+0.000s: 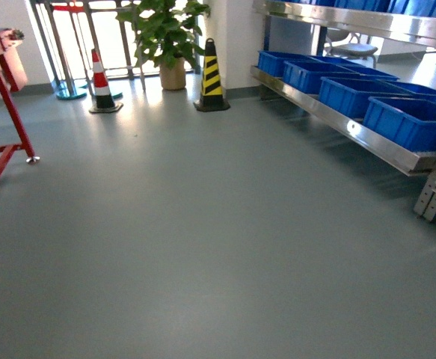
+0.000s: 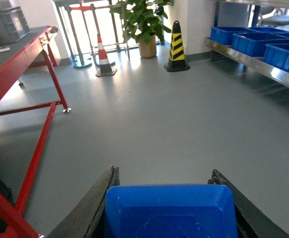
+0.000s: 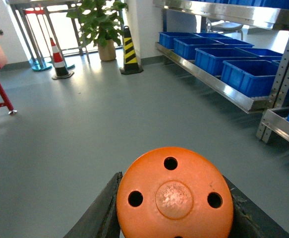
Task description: Sort blue parts and orange caps into right shelf containers
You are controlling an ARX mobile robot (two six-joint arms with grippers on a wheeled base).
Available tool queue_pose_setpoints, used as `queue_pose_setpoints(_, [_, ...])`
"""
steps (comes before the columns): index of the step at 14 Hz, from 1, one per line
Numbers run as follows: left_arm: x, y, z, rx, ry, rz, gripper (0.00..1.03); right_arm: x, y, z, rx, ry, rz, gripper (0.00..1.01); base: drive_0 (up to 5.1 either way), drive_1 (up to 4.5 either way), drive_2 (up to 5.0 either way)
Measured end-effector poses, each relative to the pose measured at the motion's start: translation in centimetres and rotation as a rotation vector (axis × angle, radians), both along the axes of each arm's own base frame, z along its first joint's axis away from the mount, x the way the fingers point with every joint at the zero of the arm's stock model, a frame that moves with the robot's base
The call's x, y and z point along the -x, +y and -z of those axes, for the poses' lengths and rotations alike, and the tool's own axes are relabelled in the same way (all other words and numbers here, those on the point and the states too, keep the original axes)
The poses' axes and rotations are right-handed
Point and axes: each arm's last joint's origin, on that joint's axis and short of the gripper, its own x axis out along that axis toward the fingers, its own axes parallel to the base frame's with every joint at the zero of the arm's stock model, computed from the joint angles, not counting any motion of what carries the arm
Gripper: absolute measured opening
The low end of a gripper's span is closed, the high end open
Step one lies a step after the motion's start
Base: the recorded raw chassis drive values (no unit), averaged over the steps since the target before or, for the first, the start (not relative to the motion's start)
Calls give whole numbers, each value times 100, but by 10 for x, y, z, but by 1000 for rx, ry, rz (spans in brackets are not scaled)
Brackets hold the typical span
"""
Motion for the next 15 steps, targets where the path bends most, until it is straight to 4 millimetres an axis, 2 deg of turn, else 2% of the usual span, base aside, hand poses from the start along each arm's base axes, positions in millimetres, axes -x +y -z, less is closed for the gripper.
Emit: queue_pose_setpoints(15, [0,0,0,0,0,0,44,0,0,0,0,0,0,45,-164,-164,-164])
